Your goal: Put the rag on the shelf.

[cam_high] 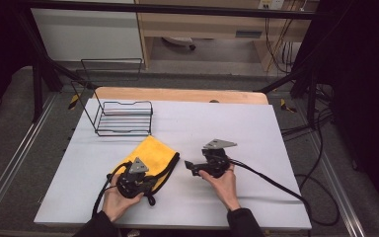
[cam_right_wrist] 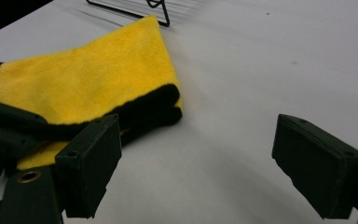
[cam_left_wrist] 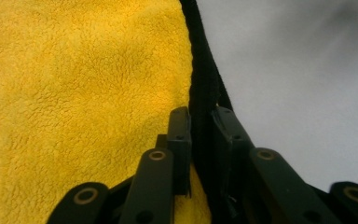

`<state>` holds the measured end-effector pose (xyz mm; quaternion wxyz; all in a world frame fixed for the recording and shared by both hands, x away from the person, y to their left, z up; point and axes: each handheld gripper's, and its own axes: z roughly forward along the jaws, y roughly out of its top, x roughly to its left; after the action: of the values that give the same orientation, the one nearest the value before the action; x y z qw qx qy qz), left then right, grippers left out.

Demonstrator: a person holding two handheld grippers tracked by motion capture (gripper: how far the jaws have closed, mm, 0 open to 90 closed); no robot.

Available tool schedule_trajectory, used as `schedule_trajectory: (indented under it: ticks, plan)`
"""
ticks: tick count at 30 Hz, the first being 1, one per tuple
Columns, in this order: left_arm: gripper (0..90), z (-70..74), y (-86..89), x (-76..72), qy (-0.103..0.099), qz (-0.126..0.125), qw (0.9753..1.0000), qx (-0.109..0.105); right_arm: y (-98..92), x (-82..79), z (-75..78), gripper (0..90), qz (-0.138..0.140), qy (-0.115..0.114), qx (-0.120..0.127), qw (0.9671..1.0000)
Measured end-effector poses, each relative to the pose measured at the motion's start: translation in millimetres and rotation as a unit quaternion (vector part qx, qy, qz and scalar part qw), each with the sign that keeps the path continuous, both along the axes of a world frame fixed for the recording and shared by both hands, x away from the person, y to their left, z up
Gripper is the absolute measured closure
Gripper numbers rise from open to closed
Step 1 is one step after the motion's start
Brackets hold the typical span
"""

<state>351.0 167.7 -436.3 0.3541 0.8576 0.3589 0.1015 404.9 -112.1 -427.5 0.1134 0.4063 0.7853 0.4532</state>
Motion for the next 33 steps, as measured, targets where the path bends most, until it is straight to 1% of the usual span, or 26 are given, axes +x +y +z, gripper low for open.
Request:
schedule_trajectory:
  ticks: [1, 3, 5, 6, 7, 8, 9, 10, 11, 13, 14, 15, 16, 17, 18, 19, 20, 22, 25, 26, 27, 28, 30, 31, 32, 33]
  plan:
    - [74.1, 0.8, 1.1, -0.4, 0.0, 0.0, 1.0, -0.003, 8.8, 3.9, -2.2, 17.3, 0.0, 0.001, -0.003, 1.0]
    - [67.5, 4.2, 4.6, -1.6, -0.004, -0.003, 1.0, -0.006, 24.9, 10.8, -6.9, 19.8, -0.007, 0.011, -0.009, 0.9999]
    - [62.4, 9.3, 11.6, -2.9, -0.009, -0.008, 0.9998, -0.013, 37.7, 17.2, -11.9, 22.7, -0.009, 0.02, -0.01, 0.9997]
    - [58.9, 12.0, 15.8, -3.8, -0.01, -0.009, 0.9998, -0.017, 42.3, 20.3, -14.1, 24.0, -0.01, 0.021, -0.012, 0.9997]
    - [55.1, 14.7, 20.8, -4.3, -0.014, -0.004, 0.9997, -0.018, 46.4, 22.7, -15.8, 25.4, -0.011, 0.022, -0.009, 0.9997]
    - [52.3, 17.1, 26.6, -4.7, -0.019, 0.001, 0.9996, -0.023, 50.0, 24.3, -16.7, 25.3, -0.012, 0.028, -0.011, 0.9995]
    - [46.5, 19.3, 33.1, -4.2, -0.024, 0.004, 0.9993, -0.027, 54.7, 27.7, -18.6, 27.7, -0.013, 0.031, -0.003, 0.9994]
    - [46.5, 20.9, 39.4, -2.9, -0.024, 0.008, 0.9992, -0.032, 54.7, 27.7, -18.6, 27.7, -0.013, 0.031, -0.003, 0.9994]
    - [37.5, 21.8, 45.8, -0.9, -0.021, 0.012, 0.9991, -0.035, 57.2, 30.3, -20.1, 29.4, -0.016, 0.041, 0.001, 0.999]
    - [35.8, 22.1, 59.1, 4.0, -0.02, 0.029, 0.9987, -0.037, 58.3, 31.2, -21.0, 30.2, -0.016, 0.044, -0.001, 0.9989]
    - [34.7, 21.6, 65.7, 6.7, -0.018, 0.041, 0.9982, -0.039, 58.8, 31.5, -21.7, 31.6, -0.014, 0.048, 0.001, 0.9988]
    - [34.7, 20.9, 72.9, 9.9, -0.015, 0.052, 0.9978, -0.039, 59.1, 31.4, -21.5, 32.8, -0.013, 0.042, 0.006, 0.999]
    - [34.7, 19.3, 79.9, 13.5, -0.012, 0.066, 0.997, -0.039, 59.1, 31.4, -21.5, 32.8, -0.013, 0.042, 0.006, 0.999]
    - [38.9, 17.6, 86.5, 16.8, -0.009, 0.079, 0.9963, -0.033, 58.9, 30.1, -18.3, 33.4, -0.017, 0.034, 0.014, 0.9992]
    - [38.9, 15.5, 92.4, 19.6, -0.006, 0.088, 0.9957, -0.027, 58.9, 30.1, -18.3, 33.4, -0.017, 0.034, 0.014, 0.9992]
    - [39.9, 13.4, 97.3, 22.2, 0.001, 0.096, 0.995, -0.025, 59.1, 29.9, -17.3, 32.8, -0.019, 0.028, 0.017, 0.9993]
    - [41.0, 11.2, 100.9, 24.0, 0.008, 0.099, 0.9947, -0.024, 59.7, 30.3, -17.2, 31.5, -0.019, 0.03, 0.015, 0.9992]
    - [43.1, 6.2, 104.6, 27.1, 0.014, 0.104, 0.9943, -0.014, 63.0, 31.3, -19.8, 30.2, -0.015, 0.038, 0.005, 0.9991]
    - [48.5, -1.1, 107.4, 30.9, 0.032, 0.098, 0.9947, -0.005, 67.2, 30.3, -27.4, 34.3, -0.011, 0.049, -0.008, 0.9987]
    - [48.7, -2.4, 108.7, 31.8, 0.034, 0.096, 0.9948, -0.01, 67.8, 29.5, -29.8, 35.1, -0.012, 0.052, -0.014, 0.9985]
    - [50.4, -3.0, 109.8, 32.4, 0.038, 0.093, 0.9948, -0.015, 68.2, 28.1, -30.4, 37.4, -0.013, 0.043, -0.016, 0.9989]
    - [52.1, -3.2, 110.4, 32.7, 0.043, 0.092, 0.9946, -0.02, 68.7, 26.9, -30.1, 41.4, -0.014, 0.046, -0.015, 0.9988]
    - [58.7, -3.5, 110.4, 32.6, 0.049, 0.085, 0.9949, -0.026, 69.2, 25.5, -29.5, 47.8, -0.015, 0.056, -0.008, 0.9983]
    - [61.2, -3.0, 109.7, 32.1, 0.05, 0.082, 0.9951, -0.026, 69.9, 24.6, -29.6, 51.1, -0.017, 0.058, -0.007, 0.9982]
    - [66.1, -2.5, 108.8, 31.6, 0.052, 0.078, 0.9952, -0.029, 70.1, 23.6, -29.8, 54.8, -0.019, 0.057, -0.007, 0.9982]
    - [71.1, -2.1, 107.5, 31.1, 0.052, 0.076, 0.9954, -0.026, 70.3, 23.2, -30.0, 58.6, -0.019, 0.058, -0.005, 0.9981]
